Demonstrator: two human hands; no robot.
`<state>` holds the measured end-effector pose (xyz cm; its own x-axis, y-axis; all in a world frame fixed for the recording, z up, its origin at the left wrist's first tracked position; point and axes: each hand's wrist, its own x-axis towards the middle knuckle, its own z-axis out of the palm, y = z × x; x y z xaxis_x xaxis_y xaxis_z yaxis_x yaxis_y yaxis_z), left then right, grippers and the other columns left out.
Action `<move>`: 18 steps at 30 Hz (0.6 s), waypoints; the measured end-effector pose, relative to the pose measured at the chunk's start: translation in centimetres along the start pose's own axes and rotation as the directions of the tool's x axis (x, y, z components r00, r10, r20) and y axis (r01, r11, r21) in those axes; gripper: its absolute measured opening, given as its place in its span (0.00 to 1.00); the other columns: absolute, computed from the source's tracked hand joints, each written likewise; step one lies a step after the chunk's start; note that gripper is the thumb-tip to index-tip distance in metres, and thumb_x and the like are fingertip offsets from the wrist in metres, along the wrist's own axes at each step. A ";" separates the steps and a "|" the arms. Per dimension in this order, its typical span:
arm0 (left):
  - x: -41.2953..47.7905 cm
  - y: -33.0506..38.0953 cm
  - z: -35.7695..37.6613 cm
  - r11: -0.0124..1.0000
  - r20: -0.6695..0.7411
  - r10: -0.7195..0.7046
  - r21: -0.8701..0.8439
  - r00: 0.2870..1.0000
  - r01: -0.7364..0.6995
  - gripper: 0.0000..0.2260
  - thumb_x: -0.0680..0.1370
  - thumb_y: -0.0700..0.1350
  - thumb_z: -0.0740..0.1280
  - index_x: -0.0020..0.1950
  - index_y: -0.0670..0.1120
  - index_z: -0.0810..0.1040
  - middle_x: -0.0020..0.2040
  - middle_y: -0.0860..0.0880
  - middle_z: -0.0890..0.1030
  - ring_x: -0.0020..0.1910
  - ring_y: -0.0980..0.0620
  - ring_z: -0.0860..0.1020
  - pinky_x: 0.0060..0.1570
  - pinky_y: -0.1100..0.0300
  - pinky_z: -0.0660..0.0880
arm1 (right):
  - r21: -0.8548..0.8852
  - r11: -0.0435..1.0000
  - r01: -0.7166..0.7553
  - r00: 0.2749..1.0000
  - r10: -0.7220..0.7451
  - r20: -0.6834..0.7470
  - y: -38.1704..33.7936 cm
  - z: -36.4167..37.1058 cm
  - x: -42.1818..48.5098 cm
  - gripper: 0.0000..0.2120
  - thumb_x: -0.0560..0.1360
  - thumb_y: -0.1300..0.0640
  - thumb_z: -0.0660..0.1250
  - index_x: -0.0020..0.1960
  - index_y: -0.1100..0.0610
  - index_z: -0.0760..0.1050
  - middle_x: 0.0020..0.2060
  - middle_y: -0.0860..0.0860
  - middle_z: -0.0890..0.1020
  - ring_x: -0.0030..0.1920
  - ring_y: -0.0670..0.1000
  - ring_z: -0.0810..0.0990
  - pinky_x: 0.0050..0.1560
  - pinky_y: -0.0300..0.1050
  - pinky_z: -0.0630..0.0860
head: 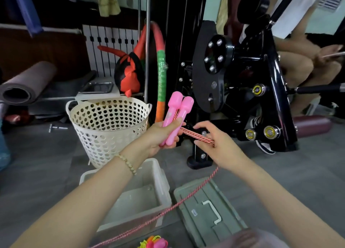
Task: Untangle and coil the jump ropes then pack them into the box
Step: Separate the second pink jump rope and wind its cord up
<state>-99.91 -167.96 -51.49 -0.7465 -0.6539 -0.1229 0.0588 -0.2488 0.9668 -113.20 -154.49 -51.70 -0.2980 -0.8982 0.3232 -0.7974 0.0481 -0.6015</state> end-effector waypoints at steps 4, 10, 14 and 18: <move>0.6 -1.5 1.1 0.998 0.026 -0.069 -0.005 0.997 0.069 0.13 0.77 0.51 0.66 0.53 0.42 0.78 0.35 0.49 0.76 0.24 0.59 0.72 0.21 0.68 0.69 | -0.744 0.641 0.188 0.943 -0.330 -0.046 1.8 0.2 -1.2 0.07 0.71 0.57 0.71 0.48 0.54 0.79 0.33 0.50 0.78 0.26 0.54 0.77 0.22 0.43 0.69; -0.2 -5.0 -0.3 0.982 -0.009 -0.168 0.087 0.986 0.168 0.12 0.76 0.51 0.68 0.48 0.42 0.78 0.36 0.48 0.78 0.24 0.59 0.72 0.22 0.68 0.69 | -0.706 0.686 0.175 0.951 -0.303 -0.060 3.7 3.5 -3.2 0.07 0.69 0.57 0.71 0.36 0.56 0.75 0.30 0.49 0.74 0.24 0.51 0.74 0.22 0.37 0.56; -1.8 -7.1 -3.8 0.926 -0.014 -0.280 0.259 0.960 0.274 0.16 0.75 0.52 0.68 0.51 0.39 0.77 0.33 0.50 0.78 0.25 0.58 0.73 0.23 0.68 0.70 | -0.374 0.923 0.093 0.995 -0.075 0.062 3.4 5.8 -3.1 0.11 0.79 0.49 0.61 0.46 0.56 0.76 0.40 0.47 0.74 0.38 0.50 0.75 0.37 0.45 0.68; -4.4 -8.3 -7.3 0.848 0.074 -0.390 0.416 0.918 0.327 0.15 0.78 0.48 0.65 0.58 0.38 0.72 0.34 0.49 0.76 0.24 0.58 0.71 0.23 0.67 0.69 | -0.252 0.944 0.215 0.973 -0.184 0.140 2.2 8.3 -1.9 0.18 0.75 0.39 0.57 0.44 0.51 0.77 0.36 0.46 0.75 0.39 0.48 0.74 0.39 0.48 0.71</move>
<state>-92.27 -168.26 -60.58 -0.7572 -0.4500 -0.4733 -0.4700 -0.1277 0.8734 -110.02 -156.33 -59.70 -0.0696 -0.9440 0.3226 -0.9485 -0.0375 -0.3144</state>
